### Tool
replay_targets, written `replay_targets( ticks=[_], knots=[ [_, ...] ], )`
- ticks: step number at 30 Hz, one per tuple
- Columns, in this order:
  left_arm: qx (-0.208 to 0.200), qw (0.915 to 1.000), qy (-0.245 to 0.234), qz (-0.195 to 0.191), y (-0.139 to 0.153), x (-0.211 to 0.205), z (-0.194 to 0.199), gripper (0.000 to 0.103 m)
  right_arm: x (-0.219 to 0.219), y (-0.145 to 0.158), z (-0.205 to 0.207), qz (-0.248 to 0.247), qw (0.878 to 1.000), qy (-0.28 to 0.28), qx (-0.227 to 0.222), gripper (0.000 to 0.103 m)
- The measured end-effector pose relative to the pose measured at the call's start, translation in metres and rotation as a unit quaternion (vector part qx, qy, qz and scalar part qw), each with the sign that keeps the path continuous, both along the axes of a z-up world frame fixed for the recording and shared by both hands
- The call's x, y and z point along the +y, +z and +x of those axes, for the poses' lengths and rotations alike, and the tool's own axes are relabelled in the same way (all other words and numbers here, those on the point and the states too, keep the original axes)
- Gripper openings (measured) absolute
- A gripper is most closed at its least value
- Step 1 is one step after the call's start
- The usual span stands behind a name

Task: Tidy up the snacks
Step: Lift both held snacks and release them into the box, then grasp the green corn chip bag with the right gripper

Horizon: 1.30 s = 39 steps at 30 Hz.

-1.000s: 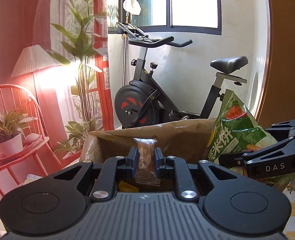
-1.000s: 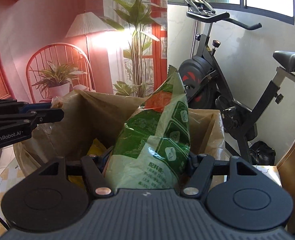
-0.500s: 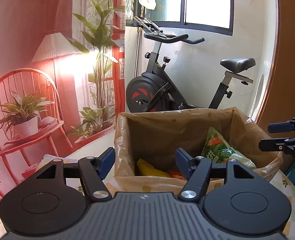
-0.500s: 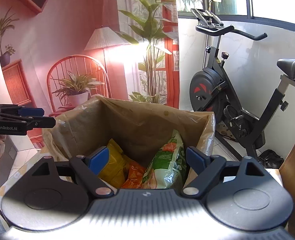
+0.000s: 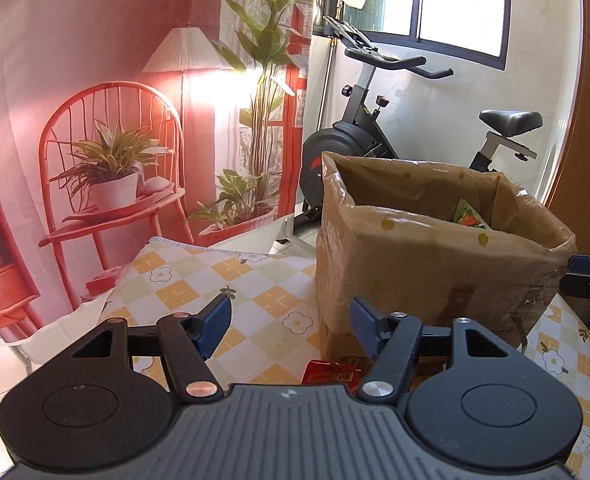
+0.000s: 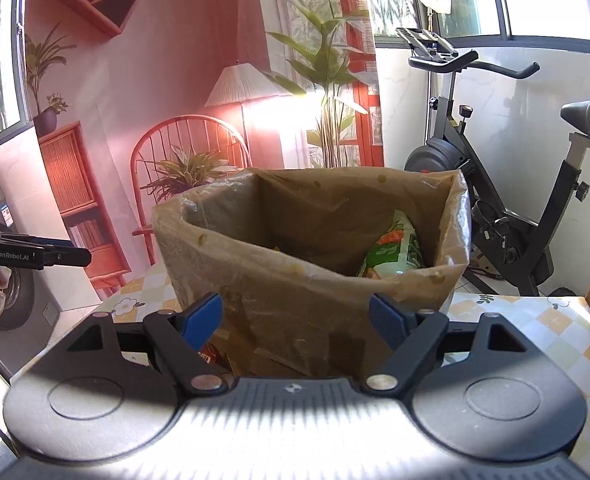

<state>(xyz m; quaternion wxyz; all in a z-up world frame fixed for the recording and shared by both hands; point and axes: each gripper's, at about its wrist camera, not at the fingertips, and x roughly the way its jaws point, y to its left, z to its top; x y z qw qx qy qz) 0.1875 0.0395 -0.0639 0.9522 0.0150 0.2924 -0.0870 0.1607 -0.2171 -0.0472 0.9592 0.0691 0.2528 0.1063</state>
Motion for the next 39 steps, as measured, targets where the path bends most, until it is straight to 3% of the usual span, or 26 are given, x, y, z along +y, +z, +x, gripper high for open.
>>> replay_targets(
  ticks=[8,16,23,26,33,39],
  knots=[
    [0.043,0.9984,0.024,-0.026,-0.034,0.017,-0.017,0.068,0.038,-0.034,-0.016,-0.003,0.998,0.036,0.053,0.083],
    [0.061,0.9980,0.016,-0.010,-0.053,0.015,-0.032,0.068,0.076,-0.073,-0.014,-0.024,0.987,0.087,0.134,0.085],
    [0.078,0.9968,0.017,-0.010,-0.071,0.018,-0.045,0.068,0.107,-0.076,-0.020,-0.082,0.976,0.143,0.145,0.091],
    [0.083,0.9963,0.013,-0.017,-0.076,0.020,-0.050,0.068,0.118,-0.081,-0.022,-0.108,0.966,0.173,0.160,0.093],
    [0.084,0.9962,0.008,-0.021,-0.079,0.019,-0.055,0.068,0.145,-0.095,-0.031,-0.220,0.930,0.241,0.167,0.098],
    [0.085,0.9960,0.007,-0.024,-0.081,0.015,-0.058,0.068,0.158,-0.113,-0.030,-0.271,0.904,0.275,0.186,0.098]
  ],
)
